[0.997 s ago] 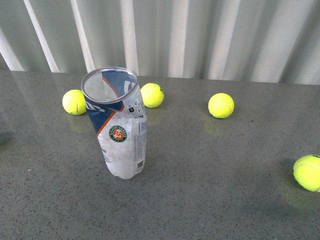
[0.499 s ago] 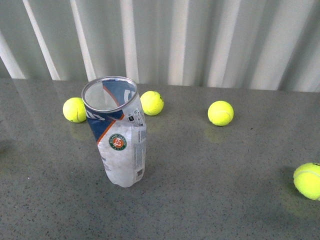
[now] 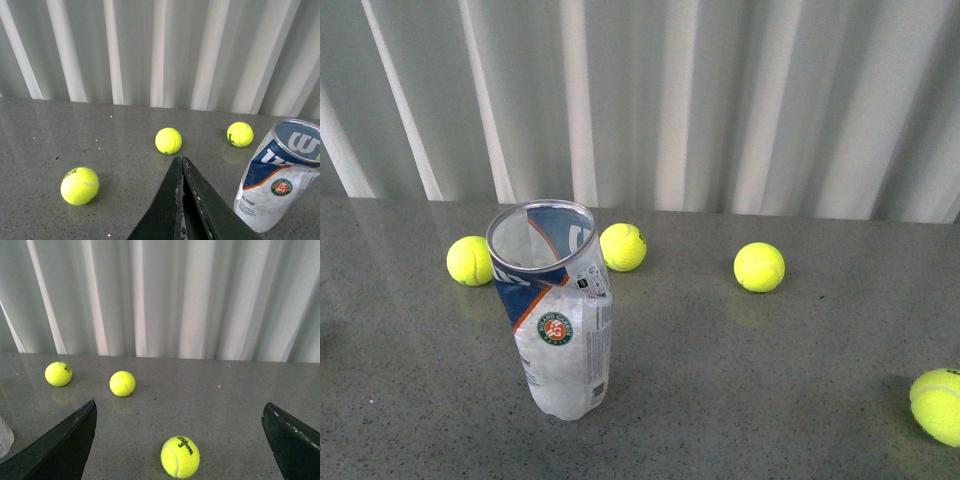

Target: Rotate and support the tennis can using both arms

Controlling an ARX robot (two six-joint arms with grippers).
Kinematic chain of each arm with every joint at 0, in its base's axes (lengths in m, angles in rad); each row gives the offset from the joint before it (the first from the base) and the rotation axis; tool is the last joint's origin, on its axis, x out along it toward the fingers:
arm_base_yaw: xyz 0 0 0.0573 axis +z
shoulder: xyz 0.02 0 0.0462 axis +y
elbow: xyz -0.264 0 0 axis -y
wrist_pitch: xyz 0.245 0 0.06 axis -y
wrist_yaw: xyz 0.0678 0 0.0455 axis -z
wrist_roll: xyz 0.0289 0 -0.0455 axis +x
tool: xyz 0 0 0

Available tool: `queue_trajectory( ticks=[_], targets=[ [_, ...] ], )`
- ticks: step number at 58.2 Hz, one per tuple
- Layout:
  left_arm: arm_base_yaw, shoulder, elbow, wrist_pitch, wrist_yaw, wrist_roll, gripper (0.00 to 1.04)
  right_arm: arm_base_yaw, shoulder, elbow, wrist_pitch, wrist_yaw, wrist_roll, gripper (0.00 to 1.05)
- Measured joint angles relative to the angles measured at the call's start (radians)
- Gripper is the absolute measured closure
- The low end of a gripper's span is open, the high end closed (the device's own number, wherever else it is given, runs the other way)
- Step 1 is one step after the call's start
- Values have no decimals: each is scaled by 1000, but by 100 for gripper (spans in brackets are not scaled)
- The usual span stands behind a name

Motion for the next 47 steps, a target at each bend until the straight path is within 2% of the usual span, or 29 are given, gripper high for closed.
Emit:
queue_trajectory(
  ticks=[4,7,14,47],
  targets=[
    [-33,-27,-13,-11,-31,0,101,0,0,0,0,0,0,7],
    [-88,-46,-19,-4,-114,-2,101,0,0,0,0,0,0,7],
    [-130,-104,-19,-52,-117,-1,101,0,0,0,0,0,0,7],
    [-129,-286,-19,-233,-123,-1,101,0,0,0,0,0,0,7]
  ],
)
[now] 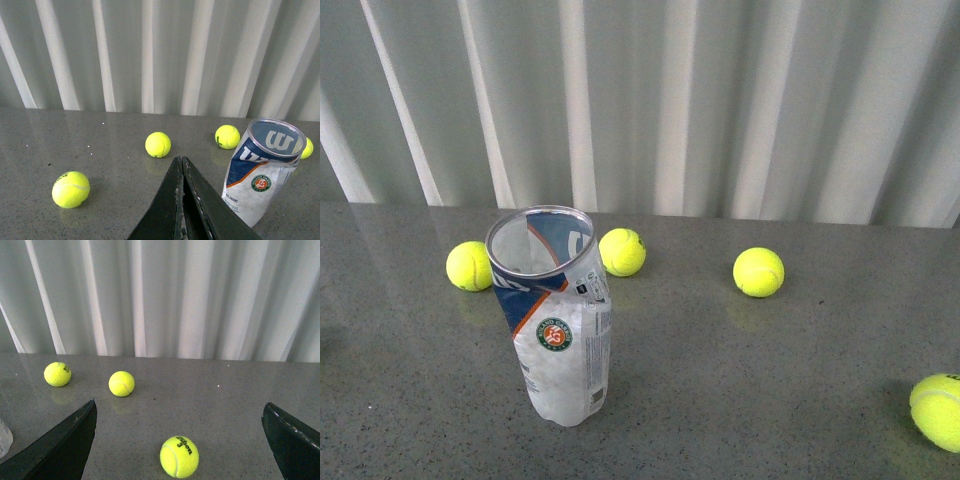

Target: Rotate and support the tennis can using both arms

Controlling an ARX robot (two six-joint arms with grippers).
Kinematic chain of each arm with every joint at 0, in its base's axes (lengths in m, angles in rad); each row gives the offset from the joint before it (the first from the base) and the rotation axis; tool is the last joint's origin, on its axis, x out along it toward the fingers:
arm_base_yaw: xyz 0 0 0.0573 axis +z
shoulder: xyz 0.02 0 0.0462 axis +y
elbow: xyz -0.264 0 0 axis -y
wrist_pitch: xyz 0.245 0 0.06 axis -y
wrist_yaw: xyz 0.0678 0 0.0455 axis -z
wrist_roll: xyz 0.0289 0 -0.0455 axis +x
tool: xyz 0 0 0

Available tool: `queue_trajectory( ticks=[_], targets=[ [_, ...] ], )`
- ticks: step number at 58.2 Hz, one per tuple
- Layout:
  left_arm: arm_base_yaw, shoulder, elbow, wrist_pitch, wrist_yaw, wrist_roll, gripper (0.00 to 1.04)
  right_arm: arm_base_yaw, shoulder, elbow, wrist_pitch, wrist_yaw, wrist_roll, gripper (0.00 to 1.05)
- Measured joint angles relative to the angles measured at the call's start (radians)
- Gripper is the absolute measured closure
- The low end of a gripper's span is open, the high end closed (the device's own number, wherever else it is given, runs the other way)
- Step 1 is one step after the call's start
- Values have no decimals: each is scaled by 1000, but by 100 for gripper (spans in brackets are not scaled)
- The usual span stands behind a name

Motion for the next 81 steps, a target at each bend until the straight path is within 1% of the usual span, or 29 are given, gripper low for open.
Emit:
queue_trajectory(
  ticks=[3,5,7,9,13,31,33,40,43,46,53,55,56,61,63,67,81],
  targets=[
    [0,-14,0,-15,0,0,101,0,0,0,0,0,0,7],
    [0,-53,0,-62,-1,0,101,0,0,0,0,0,0,7],
    [0,-109,0,-143,3,0,101,0,0,0,0,0,0,7],
    [0,-139,0,-173,1,0,101,0,0,0,0,0,0,7],
    [0,-178,0,-182,1,0,101,0,0,0,0,0,0,7],
    [0,-179,0,-185,1,-1,100,0,0,0,0,0,0,7],
    [0,-179,0,-185,1,0,95,0,0,0,0,0,0,7],
    [0,-179,0,-185,1,0,72,0,0,0,0,0,0,7],
    [0,-179,0,-185,1,0,65,0,0,0,0,0,0,7],
    [0,-179,0,-185,1,0,54,0,0,0,0,0,0,7],
    [0,-179,0,-185,1,0,35,0,0,0,0,0,0,7],
    [0,-179,0,-185,1,0,28,0,0,0,0,0,0,7],
    [0,-179,0,-185,0,0,26,0,0,0,0,0,0,7],
    [0,-179,0,-185,1,0,10,0,0,0,0,0,0,7],
    [0,-179,0,-185,1,0,6,0,0,0,0,0,0,7],
    [0,-179,0,-185,0,0,8,0,0,0,0,0,0,7],
    [0,-179,0,-185,1,0,7,0,0,0,0,0,0,7]
  ],
)
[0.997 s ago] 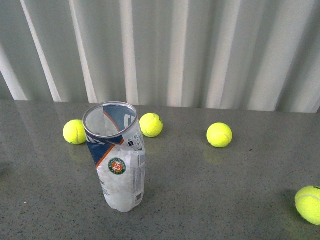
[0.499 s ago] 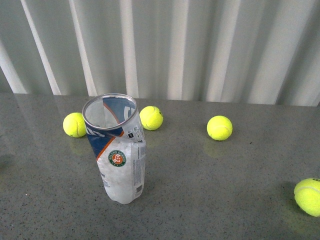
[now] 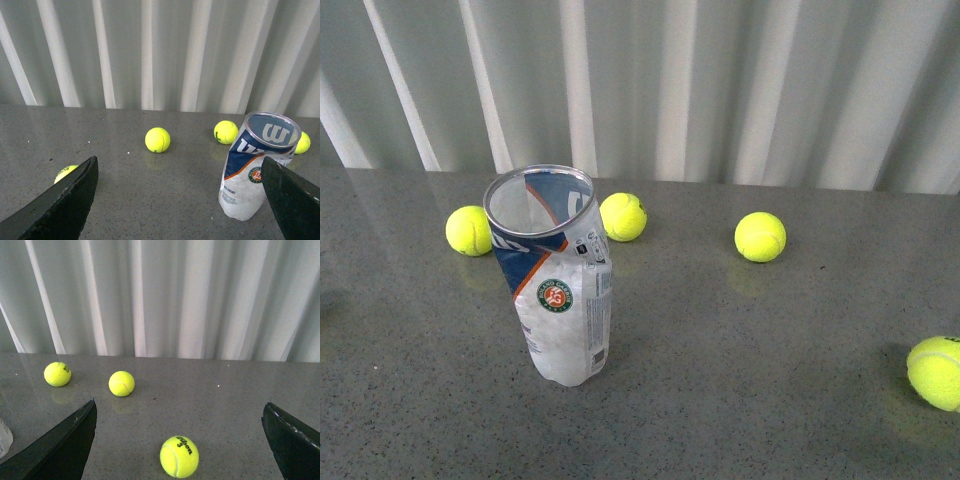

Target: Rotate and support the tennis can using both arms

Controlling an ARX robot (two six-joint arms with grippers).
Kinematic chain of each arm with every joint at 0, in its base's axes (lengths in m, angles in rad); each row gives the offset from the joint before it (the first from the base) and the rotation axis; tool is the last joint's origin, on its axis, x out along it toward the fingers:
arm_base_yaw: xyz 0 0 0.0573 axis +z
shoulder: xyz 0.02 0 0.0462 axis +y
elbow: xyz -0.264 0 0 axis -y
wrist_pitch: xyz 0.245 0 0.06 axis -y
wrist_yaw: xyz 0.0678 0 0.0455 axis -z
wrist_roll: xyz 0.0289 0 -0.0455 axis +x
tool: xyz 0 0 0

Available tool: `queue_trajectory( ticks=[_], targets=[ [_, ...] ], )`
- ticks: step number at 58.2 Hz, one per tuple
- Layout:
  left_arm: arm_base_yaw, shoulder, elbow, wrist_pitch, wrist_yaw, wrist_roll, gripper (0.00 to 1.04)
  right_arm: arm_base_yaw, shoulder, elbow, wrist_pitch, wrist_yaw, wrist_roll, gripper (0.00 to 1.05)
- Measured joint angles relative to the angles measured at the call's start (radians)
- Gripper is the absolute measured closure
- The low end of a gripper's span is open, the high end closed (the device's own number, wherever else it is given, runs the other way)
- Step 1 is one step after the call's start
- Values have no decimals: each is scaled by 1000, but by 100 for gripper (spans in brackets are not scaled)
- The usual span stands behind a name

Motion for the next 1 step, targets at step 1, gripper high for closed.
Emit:
queue_trajectory(
  ticks=[1],
  targets=[
    [0,0,0,0,0,0,7,0,0,0,0,0,0,7]
  ],
)
